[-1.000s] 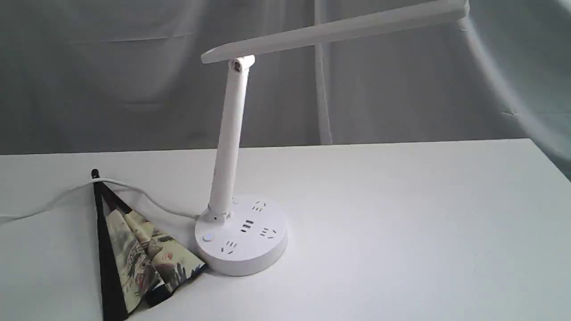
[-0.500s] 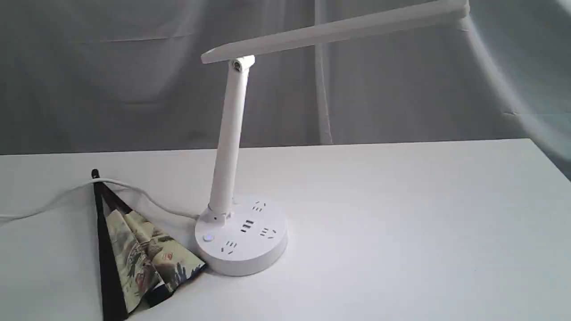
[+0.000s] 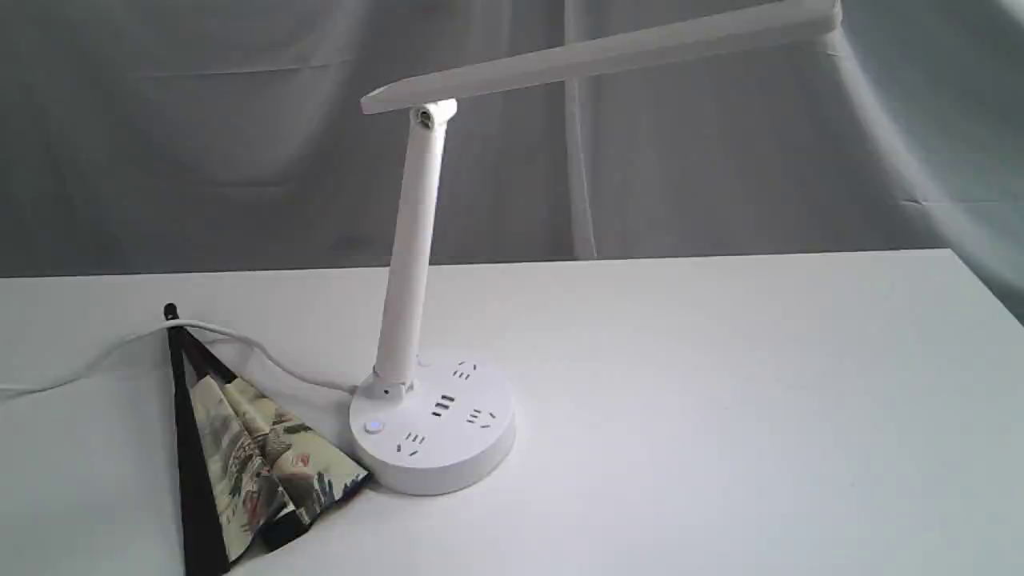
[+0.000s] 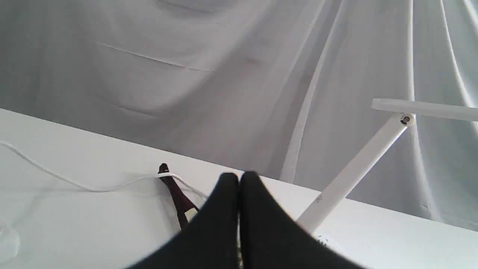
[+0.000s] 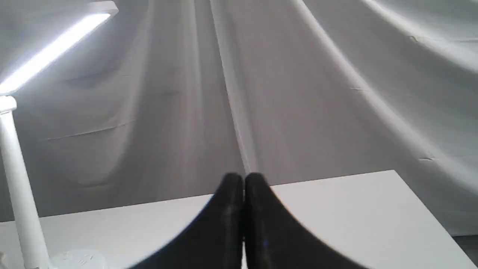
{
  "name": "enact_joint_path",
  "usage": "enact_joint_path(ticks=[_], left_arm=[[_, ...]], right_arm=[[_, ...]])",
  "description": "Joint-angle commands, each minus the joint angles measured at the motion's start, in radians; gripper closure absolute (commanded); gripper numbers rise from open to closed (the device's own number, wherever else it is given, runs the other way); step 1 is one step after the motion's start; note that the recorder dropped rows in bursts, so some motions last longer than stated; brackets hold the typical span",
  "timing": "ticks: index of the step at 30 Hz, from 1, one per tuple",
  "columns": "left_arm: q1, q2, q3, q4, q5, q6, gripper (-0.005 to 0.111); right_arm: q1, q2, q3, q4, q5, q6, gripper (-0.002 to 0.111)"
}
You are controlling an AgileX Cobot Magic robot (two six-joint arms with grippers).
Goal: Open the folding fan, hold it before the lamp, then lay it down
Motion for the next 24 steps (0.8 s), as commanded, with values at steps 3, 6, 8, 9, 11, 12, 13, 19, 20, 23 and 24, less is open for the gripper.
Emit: enact_joint_path(ticks=[3, 6, 8, 9, 11, 12, 13, 19, 20, 23, 24], left_arm=[[0.002, 0.041, -0.035, 0.0, 0.02, -0.006, 0.107], [0.002, 0.128, -0.067, 0.0, 0.035, 0.011, 0.107], [0.002, 0.19, -0.085, 0.0, 0.038, 0.031, 0.107], [0.002, 0.209, -0.092, 0.0, 0.038, 0.031, 0.107], [0.002, 0.279, -0.105, 0.0, 0.038, 0.031, 0.107], [0.002, 0.305, -0.107, 0.0, 0.033, 0.031, 0.107], [0.002, 0.334, -0.107, 0.0, 0.021, 0.031, 0.107], [0.002, 0.519, -0.107, 0.0, -0.044, 0.031, 0.106], [0.002, 0.539, -0.107, 0.0, -0.055, 0.031, 0.106], [0.002, 0.649, -0.107, 0.0, -0.082, 0.055, 0.106], [0.002, 0.677, -0.107, 0.0, -0.088, 0.059, 0.106]], right_arm=[[0.0, 0.044, -0.059, -0.009, 0.067, -0.005, 0.108], [0.0, 0.137, -0.129, -0.026, 0.091, -0.005, 0.108], [0.0, 0.203, -0.171, -0.026, 0.111, -0.005, 0.108], [0.0, 0.238, -0.19, -0.026, 0.12, -0.005, 0.108], [0.0, 0.304, -0.224, -0.026, 0.147, -0.005, 0.108], [0.0, 0.335, -0.238, -0.026, 0.161, -0.005, 0.108], [0.0, 0.382, -0.259, -0.026, 0.17, -0.011, 0.108], [0.0, 0.588, -0.341, -0.032, 0.172, -0.08, 0.108], [0.0, 0.619, -0.348, -0.032, 0.167, -0.082, 0.108], [0.0, 0.701, -0.354, -0.023, 0.157, -0.082, 0.108], [0.0, 0.721, -0.354, -0.016, 0.152, -0.082, 0.108]])
